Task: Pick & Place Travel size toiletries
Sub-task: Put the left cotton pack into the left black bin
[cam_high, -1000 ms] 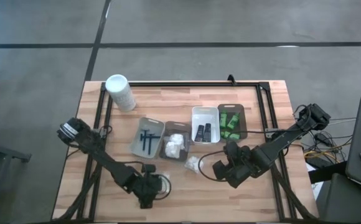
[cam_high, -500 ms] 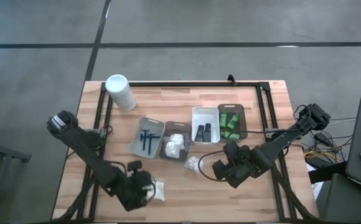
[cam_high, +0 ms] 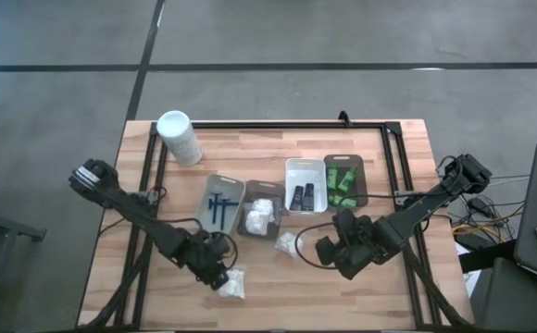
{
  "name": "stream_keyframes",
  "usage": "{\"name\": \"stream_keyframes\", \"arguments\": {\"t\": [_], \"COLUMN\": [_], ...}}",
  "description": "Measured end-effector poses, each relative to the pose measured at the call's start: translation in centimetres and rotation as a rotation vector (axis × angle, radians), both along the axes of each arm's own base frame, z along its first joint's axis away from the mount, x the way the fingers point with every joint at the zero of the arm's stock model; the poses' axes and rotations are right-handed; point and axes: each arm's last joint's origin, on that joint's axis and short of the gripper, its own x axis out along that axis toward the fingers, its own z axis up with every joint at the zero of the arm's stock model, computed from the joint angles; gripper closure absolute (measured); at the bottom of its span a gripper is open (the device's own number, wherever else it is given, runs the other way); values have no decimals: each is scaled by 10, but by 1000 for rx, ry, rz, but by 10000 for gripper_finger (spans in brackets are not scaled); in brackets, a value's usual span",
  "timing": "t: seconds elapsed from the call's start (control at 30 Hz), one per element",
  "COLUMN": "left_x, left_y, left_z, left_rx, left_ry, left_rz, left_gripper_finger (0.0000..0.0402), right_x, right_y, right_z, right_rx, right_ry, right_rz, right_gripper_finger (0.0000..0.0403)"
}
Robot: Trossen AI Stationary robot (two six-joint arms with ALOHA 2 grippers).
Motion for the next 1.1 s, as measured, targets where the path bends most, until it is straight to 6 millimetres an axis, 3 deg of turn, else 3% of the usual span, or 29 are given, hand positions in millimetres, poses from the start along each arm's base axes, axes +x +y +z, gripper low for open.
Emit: {"name": "stream_keyframes", "arguments": {"t": [0.23,0.5,0.67,0.9,1.1], "left_x": [-1,-1,-3,-4,1], "left_y": [0,-5,-7,-7,-11], "left_z": [-13,-15,-16,-17,-5], "left_rx": [-44,-29,-1,-2,-24], "left_ry": [-38,-125,-112,-95,-131], "left_rz": [-25,-155,-223,-246,-252], "left_gripper_finger": [216,229,277,385,398], "right_x": [0,-1,-4,-5,-5], "right_y": [0,-1,-3,-4,-4], "right_z": [0,-1,-2,-5,-5], "right_rx": [-4,-17,-30,-37,-38], "right_ry": [0,13,29,41,41], "right_rz": [-1,-2,-27,-35,-31], "right_gripper_finger": [44,60,70,79,78]}}
